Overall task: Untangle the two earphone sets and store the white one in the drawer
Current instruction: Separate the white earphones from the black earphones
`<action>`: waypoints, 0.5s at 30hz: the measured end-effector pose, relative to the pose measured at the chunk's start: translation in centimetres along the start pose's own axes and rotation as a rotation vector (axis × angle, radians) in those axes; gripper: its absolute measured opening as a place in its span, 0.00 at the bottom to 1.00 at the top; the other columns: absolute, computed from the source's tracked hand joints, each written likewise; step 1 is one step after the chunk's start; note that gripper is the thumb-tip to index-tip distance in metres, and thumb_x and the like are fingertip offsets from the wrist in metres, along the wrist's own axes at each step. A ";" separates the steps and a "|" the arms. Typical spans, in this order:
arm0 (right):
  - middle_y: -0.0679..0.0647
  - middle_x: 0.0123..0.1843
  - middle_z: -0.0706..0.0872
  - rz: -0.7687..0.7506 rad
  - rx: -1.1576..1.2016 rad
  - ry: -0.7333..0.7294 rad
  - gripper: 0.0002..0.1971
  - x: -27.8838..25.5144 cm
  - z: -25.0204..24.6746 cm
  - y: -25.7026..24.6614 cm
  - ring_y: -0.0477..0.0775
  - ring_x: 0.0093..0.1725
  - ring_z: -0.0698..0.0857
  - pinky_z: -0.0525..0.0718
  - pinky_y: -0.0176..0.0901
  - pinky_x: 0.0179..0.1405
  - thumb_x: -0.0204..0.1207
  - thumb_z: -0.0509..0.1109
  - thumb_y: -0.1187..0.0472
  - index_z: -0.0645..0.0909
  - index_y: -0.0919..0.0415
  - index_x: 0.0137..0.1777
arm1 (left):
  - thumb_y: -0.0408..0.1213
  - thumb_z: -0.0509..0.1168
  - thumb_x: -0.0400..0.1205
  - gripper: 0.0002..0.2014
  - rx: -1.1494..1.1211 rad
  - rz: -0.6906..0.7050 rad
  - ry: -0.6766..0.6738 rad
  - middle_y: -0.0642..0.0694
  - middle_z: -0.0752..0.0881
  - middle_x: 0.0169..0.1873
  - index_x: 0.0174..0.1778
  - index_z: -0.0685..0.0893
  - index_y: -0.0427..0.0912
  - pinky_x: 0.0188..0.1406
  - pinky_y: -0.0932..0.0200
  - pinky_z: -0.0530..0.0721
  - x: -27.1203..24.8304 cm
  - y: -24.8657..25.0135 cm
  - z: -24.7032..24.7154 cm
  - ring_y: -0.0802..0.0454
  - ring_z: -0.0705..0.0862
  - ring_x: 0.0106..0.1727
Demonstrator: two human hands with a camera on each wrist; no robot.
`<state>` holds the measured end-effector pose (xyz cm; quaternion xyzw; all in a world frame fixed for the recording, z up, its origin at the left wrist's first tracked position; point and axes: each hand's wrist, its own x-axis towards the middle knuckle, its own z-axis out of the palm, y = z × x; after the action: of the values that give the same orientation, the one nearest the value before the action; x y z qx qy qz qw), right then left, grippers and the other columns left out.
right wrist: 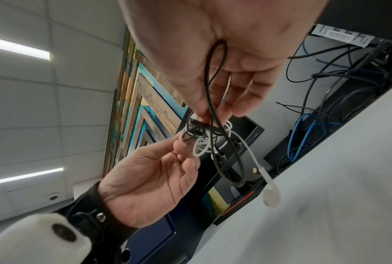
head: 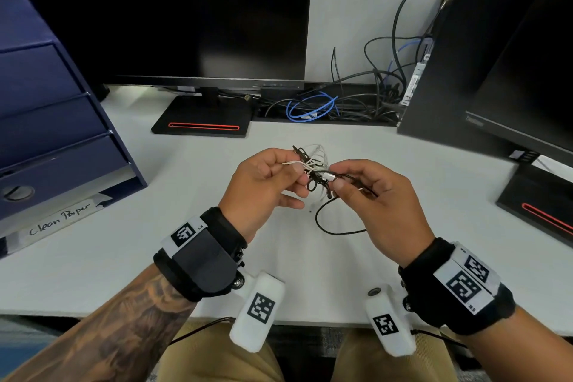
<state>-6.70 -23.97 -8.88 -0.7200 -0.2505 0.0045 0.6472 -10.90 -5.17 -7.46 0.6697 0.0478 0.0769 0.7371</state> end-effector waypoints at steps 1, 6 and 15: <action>0.49 0.45 0.93 -0.001 -0.008 0.000 0.10 0.0 0.0 0.0 0.50 0.45 0.90 0.86 0.36 0.50 0.80 0.74 0.69 0.88 0.53 0.53 | 0.29 0.64 0.86 0.04 0.008 0.006 -0.002 0.43 0.87 0.34 0.51 0.84 0.38 0.37 0.50 0.89 0.0 0.0 0.0 0.50 0.85 0.33; 0.46 0.44 0.91 -0.028 -0.090 0.002 0.09 0.0 -0.2 0.2 0.50 0.45 0.88 0.82 0.36 0.41 0.79 0.76 0.69 0.87 0.52 0.48 | 0.30 0.65 0.86 0.04 0.052 0.028 0.011 0.46 0.83 0.29 0.52 0.85 0.38 0.35 0.50 0.85 0.0 0.0 0.1 0.52 0.80 0.29; 0.46 0.48 0.86 -0.136 -0.234 -0.053 0.04 -0.2 -0.3 -0.1 0.53 0.50 0.85 0.82 0.45 0.46 0.80 0.75 0.52 0.84 0.50 0.47 | 0.33 0.64 0.87 0.04 0.055 0.032 -0.004 0.48 0.81 0.29 0.51 0.84 0.38 0.34 0.52 0.85 -0.2 0.0 0.4 0.52 0.79 0.29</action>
<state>-6.86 -24.29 -8.84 -0.7715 -0.3145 -0.0497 0.5508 -11.01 -5.59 -7.44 0.6905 0.0375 0.0858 0.7172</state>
